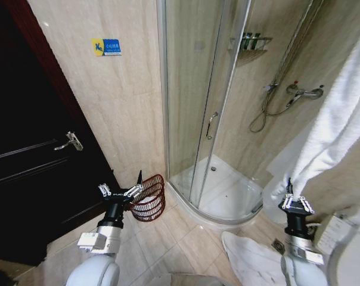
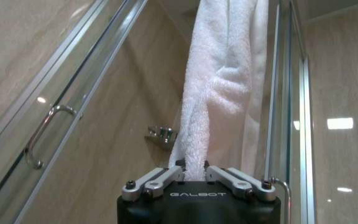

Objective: Discard the used towel into the hamper.

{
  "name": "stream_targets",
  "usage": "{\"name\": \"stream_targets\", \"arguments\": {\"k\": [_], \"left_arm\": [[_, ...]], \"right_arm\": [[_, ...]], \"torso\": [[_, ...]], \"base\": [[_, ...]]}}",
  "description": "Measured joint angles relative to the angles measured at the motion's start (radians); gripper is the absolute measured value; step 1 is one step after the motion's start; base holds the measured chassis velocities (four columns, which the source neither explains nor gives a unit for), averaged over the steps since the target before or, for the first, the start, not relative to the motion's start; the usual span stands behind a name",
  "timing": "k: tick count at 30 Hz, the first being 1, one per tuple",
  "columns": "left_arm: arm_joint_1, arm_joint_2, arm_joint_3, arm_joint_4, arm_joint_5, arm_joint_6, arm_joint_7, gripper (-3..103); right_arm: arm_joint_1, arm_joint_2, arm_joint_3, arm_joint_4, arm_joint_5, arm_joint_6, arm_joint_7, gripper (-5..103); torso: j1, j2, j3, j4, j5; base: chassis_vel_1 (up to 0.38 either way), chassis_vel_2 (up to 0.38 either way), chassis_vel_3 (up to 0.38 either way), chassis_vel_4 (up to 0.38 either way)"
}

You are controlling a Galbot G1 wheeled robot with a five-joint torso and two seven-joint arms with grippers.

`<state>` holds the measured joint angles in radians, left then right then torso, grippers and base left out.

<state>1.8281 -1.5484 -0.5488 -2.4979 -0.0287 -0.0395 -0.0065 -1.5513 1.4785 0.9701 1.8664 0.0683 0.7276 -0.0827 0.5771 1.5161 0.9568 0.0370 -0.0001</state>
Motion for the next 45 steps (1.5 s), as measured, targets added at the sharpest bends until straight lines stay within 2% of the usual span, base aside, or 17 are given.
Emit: {"name": "stream_targets", "arguments": {"k": [18,26,33,37,40,41,44,45], "left_arm": [[0.000,0.000,0.000,0.000,0.000,0.000,0.000,100],[0.000,0.000,0.000,0.000,0.000,0.000,0.000,100],[0.000,0.000,0.000,0.000,0.000,0.000,0.000,100],[0.000,0.000,0.000,0.000,0.000,0.000,0.000,100],[0.000,0.000,0.000,0.000,0.000,0.000,0.000,100],[0.000,0.000,0.000,0.000,0.000,0.000,0.000,100],[0.000,0.000,0.000,0.000,0.000,0.000,0.000,100],[0.000,0.000,0.000,0.000,0.000,0.000,0.000,100]], "right_arm": [[-0.011,0.022,-0.010,-0.014,-0.034,0.038,-0.001,3],[-0.031,0.030,-0.007,0.105,-0.035,0.035,0.003,3],[-0.046,0.020,-0.003,0.241,-0.017,-0.011,0.011,3],[-0.033,-0.005,0.014,0.333,-0.025,-0.036,0.028,3],[0.028,-0.089,0.075,0.444,-0.049,-0.082,0.074,3],[0.028,-0.089,0.075,0.444,-0.049,-0.082,0.074,3],[0.106,-0.223,0.137,0.523,-0.037,-0.142,0.129,3],[0.106,-0.223,0.137,0.523,-0.037,-0.142,0.129,3]], "torso": [[0.000,0.000,0.000,0.0000,0.0003],[0.000,0.000,0.000,0.0000,0.0001],[0.000,0.000,0.000,-0.0001,0.0001],[0.000,0.000,0.000,-0.0001,0.0007],[0.000,0.000,0.000,0.0000,0.0004],[0.000,0.000,0.000,0.0000,0.0004],[0.000,0.000,0.000,0.0001,-0.0007],[0.000,0.000,0.000,0.0001,-0.0007]], "base": [[0.000,0.000,0.000,0.000],[0.000,0.000,0.000,0.000],[0.000,0.000,0.000,0.000],[0.000,0.000,0.000,0.000],[0.000,0.000,0.000,0.000],[0.000,0.000,0.000,0.000],[0.000,0.000,0.000,0.000],[0.000,0.000,0.000,0.000]]}}
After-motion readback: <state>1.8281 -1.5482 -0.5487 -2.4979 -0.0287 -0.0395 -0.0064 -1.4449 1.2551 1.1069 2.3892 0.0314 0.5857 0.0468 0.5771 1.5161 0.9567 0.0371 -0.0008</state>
